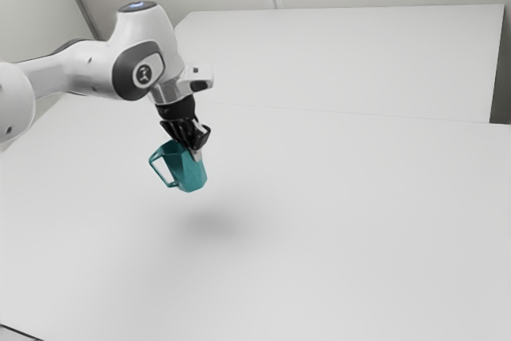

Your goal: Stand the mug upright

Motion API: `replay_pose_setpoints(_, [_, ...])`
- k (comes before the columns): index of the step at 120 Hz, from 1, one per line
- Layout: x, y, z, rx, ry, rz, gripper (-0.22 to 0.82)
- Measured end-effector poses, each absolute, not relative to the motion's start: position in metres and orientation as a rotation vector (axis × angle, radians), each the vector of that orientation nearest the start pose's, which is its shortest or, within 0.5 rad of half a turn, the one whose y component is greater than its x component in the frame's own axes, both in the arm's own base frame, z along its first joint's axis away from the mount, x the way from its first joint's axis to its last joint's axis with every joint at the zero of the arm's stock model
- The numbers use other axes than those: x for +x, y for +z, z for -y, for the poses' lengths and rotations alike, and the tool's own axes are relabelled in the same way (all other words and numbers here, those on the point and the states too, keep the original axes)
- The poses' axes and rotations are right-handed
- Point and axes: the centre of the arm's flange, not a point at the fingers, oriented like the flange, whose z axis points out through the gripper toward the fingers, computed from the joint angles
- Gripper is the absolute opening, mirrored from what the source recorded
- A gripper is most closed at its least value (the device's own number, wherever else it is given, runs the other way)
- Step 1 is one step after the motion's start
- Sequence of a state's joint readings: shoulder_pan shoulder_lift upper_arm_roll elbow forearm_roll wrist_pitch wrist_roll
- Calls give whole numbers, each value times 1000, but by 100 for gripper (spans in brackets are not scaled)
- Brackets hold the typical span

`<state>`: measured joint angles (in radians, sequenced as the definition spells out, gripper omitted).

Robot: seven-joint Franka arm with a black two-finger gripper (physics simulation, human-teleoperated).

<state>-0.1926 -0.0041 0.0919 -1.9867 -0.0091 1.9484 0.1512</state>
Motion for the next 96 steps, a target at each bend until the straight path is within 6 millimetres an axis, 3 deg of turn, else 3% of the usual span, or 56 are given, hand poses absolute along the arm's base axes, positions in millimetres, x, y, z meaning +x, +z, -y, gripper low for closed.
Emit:
replay_pose_setpoints(36, [551, 434, 72, -3100, 58, -363, -18])
replay_pose_setpoints(73, [556, 408, 44, -3109, 54, -231, -18])
replay_pose_setpoints(96, [561, 396, 51, -3106, 44, -226, -18])
